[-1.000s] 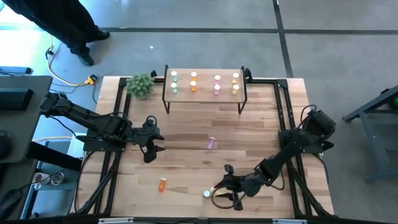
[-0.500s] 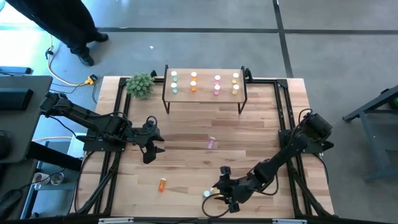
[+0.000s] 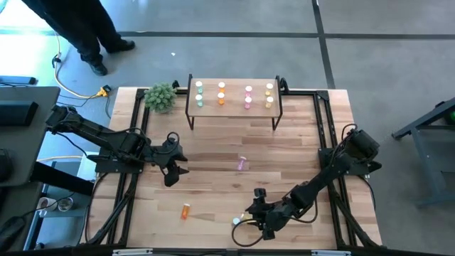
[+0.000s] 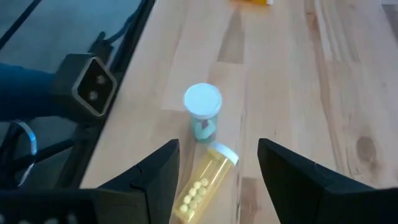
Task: Pick and place medicine bottles onto shelf by color
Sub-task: Put the blue pill bottle on the shelf aligned with the blue pill bottle
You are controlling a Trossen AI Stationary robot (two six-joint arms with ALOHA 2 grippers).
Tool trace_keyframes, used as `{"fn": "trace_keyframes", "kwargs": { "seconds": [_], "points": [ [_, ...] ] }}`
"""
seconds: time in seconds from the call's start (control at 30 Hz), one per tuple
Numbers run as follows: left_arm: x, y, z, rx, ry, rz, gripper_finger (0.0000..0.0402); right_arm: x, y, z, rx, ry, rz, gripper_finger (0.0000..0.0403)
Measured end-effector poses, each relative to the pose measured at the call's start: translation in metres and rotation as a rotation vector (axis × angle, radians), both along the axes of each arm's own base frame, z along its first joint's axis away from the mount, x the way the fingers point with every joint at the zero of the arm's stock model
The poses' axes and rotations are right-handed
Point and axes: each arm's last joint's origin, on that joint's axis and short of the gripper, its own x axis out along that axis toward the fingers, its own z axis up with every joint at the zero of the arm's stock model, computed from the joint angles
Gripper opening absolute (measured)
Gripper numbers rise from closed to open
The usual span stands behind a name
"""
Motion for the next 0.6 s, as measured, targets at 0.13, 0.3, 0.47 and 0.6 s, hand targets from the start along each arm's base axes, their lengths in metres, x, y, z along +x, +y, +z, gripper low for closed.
{"fn": "trace_keyframes", "kwargs": {
  "seconds": [0.13,0.3,0.47,0.6],
  "points": [
    [0.0,0.0,0.0,0.0,-0.001,0.0,0.0241,0.003,0.001,-0.012,-0.022,0.001,-0.033,0.0209],
    [0.0,0.0,0.0,0.001,-0.001,0.001,0.0241,0.01,0.007,-0.029,-0.003,-0.014,-0.036,0.0209],
    [0.0,0.0,0.0,0.002,-0.001,0.001,0.0241,0.012,0.009,-0.039,0.018,-0.013,-0.053,0.0209],
    [0.0,0.0,0.0,0.002,-0.001,0.001,0.0241,0.015,0.011,-0.041,0.037,-0.04,-0.052,0.0209]
  ]
}}
